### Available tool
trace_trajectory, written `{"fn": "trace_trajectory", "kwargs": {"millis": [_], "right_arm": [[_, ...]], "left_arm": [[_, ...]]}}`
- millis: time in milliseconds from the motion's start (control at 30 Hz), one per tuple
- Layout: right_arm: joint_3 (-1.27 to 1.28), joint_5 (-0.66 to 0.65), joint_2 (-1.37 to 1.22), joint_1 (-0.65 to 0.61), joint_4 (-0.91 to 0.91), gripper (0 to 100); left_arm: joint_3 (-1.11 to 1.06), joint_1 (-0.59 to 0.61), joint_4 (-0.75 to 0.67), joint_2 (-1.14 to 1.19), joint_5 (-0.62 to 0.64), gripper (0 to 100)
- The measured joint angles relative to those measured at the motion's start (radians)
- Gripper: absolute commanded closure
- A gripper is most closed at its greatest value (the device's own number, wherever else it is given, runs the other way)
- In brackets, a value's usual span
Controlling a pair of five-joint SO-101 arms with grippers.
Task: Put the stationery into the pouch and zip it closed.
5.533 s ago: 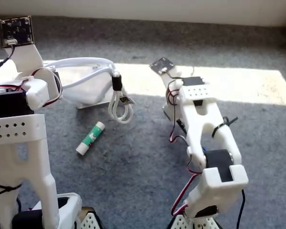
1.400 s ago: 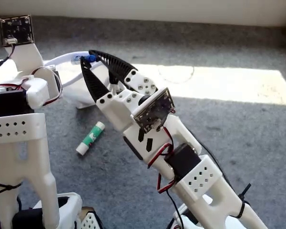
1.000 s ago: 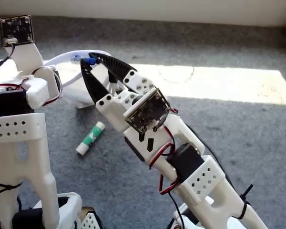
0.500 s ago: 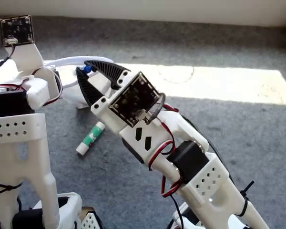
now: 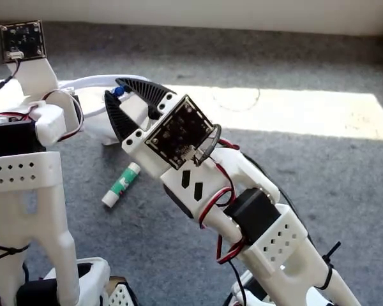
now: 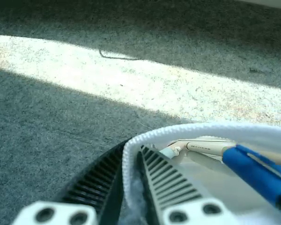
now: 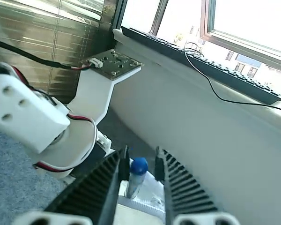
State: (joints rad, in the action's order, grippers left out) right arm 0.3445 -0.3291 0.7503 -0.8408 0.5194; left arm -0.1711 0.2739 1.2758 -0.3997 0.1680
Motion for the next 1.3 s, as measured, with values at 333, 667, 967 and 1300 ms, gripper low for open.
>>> {"fn": "trace_trajectory", "kwargs": {"millis": [333, 667, 967, 1300], "right_arm": [[0.000, 0.000, 0.000, 0.000, 0.192, 84.6], [0.000, 0.000, 0.023, 0.000, 0.365, 84.6], [0.141, 0.080, 0.135, 0.000, 0.430, 84.7], [0.434, 0.318, 0.103, 0.000, 0.199, 84.6]], "left_arm": [[0.000, 0.000, 0.000, 0.000, 0.000, 99], [0.000, 0.000, 0.000, 0.000, 0.000, 99], [-0.006, 0.084, -0.023, 0.000, 0.014, 99], [-0.008, 0.186, -0.028, 0.003, 0.083, 99]]}}
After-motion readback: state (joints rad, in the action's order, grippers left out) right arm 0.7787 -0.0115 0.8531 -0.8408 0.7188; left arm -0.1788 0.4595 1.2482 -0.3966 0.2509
